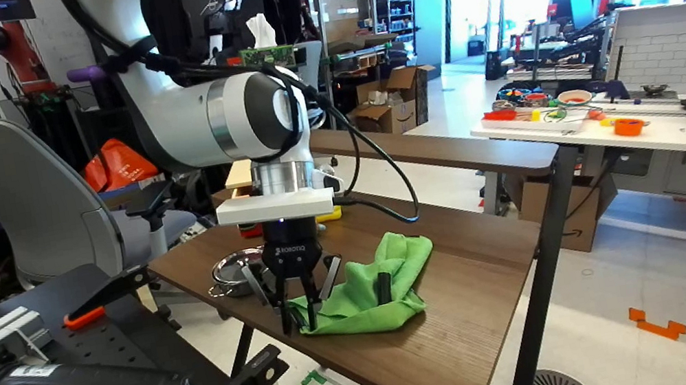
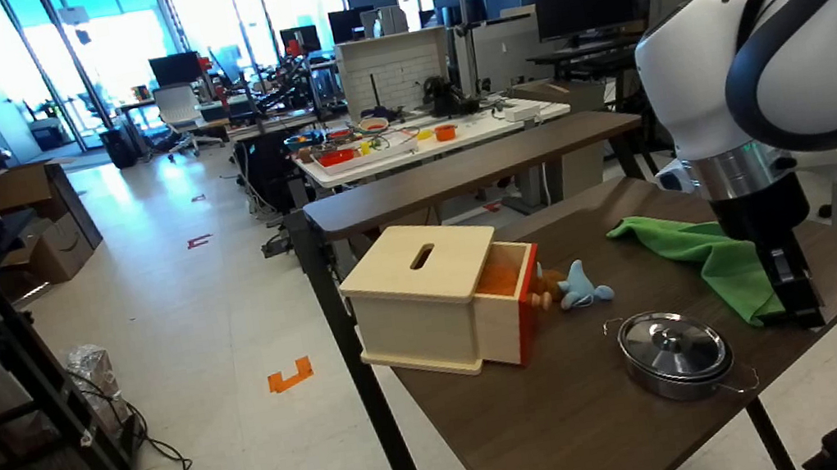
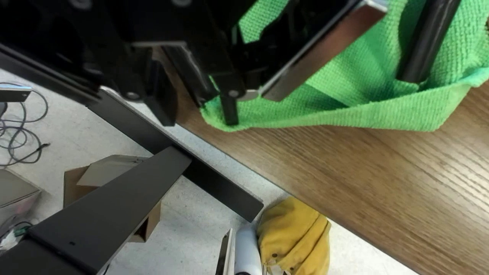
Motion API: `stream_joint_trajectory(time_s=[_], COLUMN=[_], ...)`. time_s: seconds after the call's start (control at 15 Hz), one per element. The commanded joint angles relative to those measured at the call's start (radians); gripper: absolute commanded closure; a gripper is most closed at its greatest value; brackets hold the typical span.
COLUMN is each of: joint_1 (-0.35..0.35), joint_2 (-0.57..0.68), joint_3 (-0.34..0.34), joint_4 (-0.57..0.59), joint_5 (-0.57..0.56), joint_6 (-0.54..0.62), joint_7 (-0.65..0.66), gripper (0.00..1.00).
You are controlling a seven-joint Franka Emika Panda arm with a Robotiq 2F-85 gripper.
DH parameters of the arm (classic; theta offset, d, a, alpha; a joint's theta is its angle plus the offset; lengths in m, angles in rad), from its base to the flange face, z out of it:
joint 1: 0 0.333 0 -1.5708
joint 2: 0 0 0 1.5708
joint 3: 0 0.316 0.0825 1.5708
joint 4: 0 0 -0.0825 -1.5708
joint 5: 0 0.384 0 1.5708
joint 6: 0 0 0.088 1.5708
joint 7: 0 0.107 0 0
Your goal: Fold the green towel
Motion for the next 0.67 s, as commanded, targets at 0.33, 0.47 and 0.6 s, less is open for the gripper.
stream_joint_trajectory(time_s=[0.33,0.47,0.6], joint_1=[0.036,0.048,0.060], joint_2=[0.019,-0.016,-0.063], joint_3=[-0.030,-0.033,-0.035], joint_4=[0.051,0.018,-0.019], joint_5=[-0.001,-0.010,-0.016], joint_6=[-0.066,-0.057,-0.052], joint_7=[-0.014,0.003,0.016], gripper=[0.99,0.99,0.99])
